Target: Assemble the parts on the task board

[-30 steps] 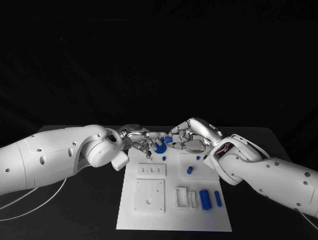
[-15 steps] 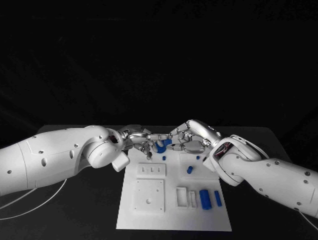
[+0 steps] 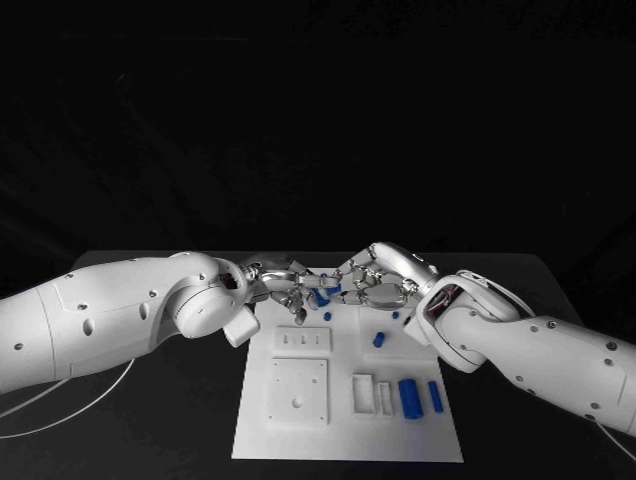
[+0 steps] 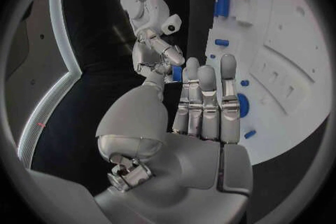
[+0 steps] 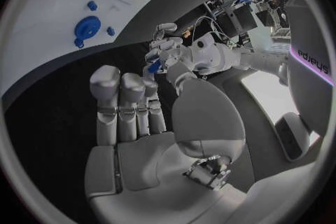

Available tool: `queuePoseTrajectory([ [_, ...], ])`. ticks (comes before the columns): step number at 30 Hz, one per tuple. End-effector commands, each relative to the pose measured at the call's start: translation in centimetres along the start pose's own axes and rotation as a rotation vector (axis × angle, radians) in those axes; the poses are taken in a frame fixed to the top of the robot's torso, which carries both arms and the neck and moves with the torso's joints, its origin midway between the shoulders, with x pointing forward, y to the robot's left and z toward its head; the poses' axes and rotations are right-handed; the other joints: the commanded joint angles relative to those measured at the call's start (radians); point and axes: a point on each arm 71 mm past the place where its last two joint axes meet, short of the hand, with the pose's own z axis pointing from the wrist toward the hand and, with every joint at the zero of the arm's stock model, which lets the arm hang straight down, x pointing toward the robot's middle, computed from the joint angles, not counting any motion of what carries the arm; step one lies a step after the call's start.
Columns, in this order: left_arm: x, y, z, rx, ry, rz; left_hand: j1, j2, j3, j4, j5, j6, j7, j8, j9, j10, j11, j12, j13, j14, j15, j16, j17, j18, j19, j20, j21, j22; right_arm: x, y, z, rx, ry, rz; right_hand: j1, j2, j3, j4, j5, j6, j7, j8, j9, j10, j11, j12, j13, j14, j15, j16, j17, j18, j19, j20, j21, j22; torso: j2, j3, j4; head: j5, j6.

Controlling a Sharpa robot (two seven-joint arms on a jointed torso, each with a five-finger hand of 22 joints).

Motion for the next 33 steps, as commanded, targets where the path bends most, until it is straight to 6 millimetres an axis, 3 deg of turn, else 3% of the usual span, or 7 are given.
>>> queuePoseTrajectory([
  [1, 0.41, -0.24, 0.07, 0.019, 0.037, 0.007, -0.001, 0.015, -0.006, -0.012, 0.007, 0.005, 0.003, -0.015, -0.007, 0.003, 0.001, -0.016, -0.009, -0.009, 0.001, 0.007, -0.001, 0.004, -0.004, 0.001, 0.003, 0.018, 0.25, 0.15, 0.04, -0.002, 0.023, 0.009, 0.004, 0.013, -0.006, 0.001, 0.005, 0.004, -0.009, 0.007, 0.106, -0.001, 0.0, -0.005, -0.001, -0.001, -0.001, -0.005, 0.001, -0.016, 0.018, -0.003, -0.007, 0.105, 0.0, -0.0002, 0.0004, 0.0, 0.0],
  [9, 0.49, -0.27, 0.07, 0.021, 0.045, 0.004, 0.018, 0.046, 0.001, -0.036, 0.025, 0.014, -0.001, -0.024, -0.011, 0.01, -0.002, -0.025, -0.014, -0.007, -0.002, 0.011, 0.0, 0.002, -0.004, -0.001, 0.004, 0.019, 0.26, 0.14, 0.04, -0.003, 0.026, 0.009, 0.004, 0.013, -0.006, 0.001, 0.005, 0.004, -0.009, 0.007, 0.106, -0.001, 0.0, -0.005, -0.001, -0.001, -0.001, -0.005, 0.001, -0.016, 0.018, -0.003, -0.007, 0.105, 0.0, -0.0007, 0.0006, 0.0, 0.0],
  [11, 0.47, -0.29, 0.07, 0.025, 0.042, 0.003, 0.025, 0.056, 0.007, -0.048, 0.063, 0.016, -0.004, -0.025, -0.011, 0.012, -0.004, -0.027, -0.015, -0.007, -0.004, 0.012, 0.001, 0.001, -0.005, -0.002, 0.004, 0.019, 0.28, 0.14, 0.04, -0.003, 0.028, 0.009, 0.004, 0.013, -0.006, 0.001, 0.005, 0.004, -0.009, 0.007, 0.106, -0.001, 0.0, -0.005, -0.001, -0.001, -0.001, -0.005, 0.001, -0.016, 0.018, -0.003, -0.007, 0.105, 0.0, -0.0007, 0.0007, -0.001, 0.0],
  [18, 0.42, -0.39, 0.07, 0.037, 0.034, -0.002, 0.036, 0.089, 0.038, -0.078, 0.131, 0.019, -0.012, -0.015, 0.006, 0.02, -0.009, -0.034, -0.019, -0.005, -0.008, 0.014, 0.002, -0.002, -0.005, -0.006, 0.006, 0.019, 0.27, 0.13, 0.06, -0.004, 0.027, 0.008, 0.002, 0.016, -0.008, -0.002, 0.007, 0.003, -0.009, 0.006, 0.106, -0.002, 0.0, -0.006, -0.002, -0.002, -0.001, -0.006, 0.0, -0.016, 0.018, -0.003, -0.006, 0.105, 0.0, -0.0007, 0.0009, -0.001, -0.002],
  [21, 0.39, -0.46, 0.08, 0.046, 0.027, -0.006, 0.043, 0.104, 0.068, -0.104, 0.17, 0.018, -0.018, -0.001, 0.028, 0.029, -0.012, -0.039, -0.023, -0.001, -0.011, 0.016, 0.004, -0.004, -0.005, -0.009, 0.008, 0.019, 0.28, 0.14, 0.06, -0.005, 0.027, 0.008, 0.002, 0.016, -0.008, -0.002, 0.007, 0.003, -0.009, 0.006, 0.106, -0.002, 0.0, -0.006, -0.002, -0.002, -0.001, -0.006, 0.0, -0.016, 0.018, -0.003, -0.006, 0.105, 0.001, -0.0006, 0.001, -0.001, -0.002],
  [23, 0.39, -0.5, 0.08, 0.051, 0.025, -0.008, 0.04, 0.105, 0.093, -0.127, 0.214, 0.013, -0.021, 0.013, 0.056, 0.035, -0.013, -0.044, -0.027, 0.0, -0.013, 0.018, 0.006, -0.006, -0.004, -0.012, 0.011, 0.02, 0.29, 0.17, 0.07, -0.006, 0.027, 0.009, 0.002, 0.016, -0.008, -0.002, 0.007, 0.003, -0.009, 0.006, 0.106, -0.002, 0.0, -0.006, -0.002, -0.002, -0.001, -0.006, 0.0, -0.016, 0.018, -0.003, -0.006, 0.105, 0.001, -0.0004, 0.0013, -0.001, -0.002],
  [33, 0.35, -0.66, 0.17, 0.067, 0.012, -0.038, -0.012, 0.141, 0.204, -0.201, 0.247, 0.033, -0.027, 0.012, 0.161, 0.077, -0.021, -0.067, -0.038, 0.009, -0.021, 0.024, 0.013, -0.009, -0.009, -0.02, 0.029, 0.021, 0.34, 0.17, 0.08, -0.006, 0.033, 0.008, 0.002, 0.017, -0.01, -0.003, 0.008, 0.003, -0.009, 0.006, 0.106, -0.002, 0.0, -0.005, -0.002, -0.002, -0.001, -0.006, 0.001, -0.016, 0.018, -0.003, -0.007, 0.105, 0.001, -0.0005, 0.0016, -0.002, -0.005],
])
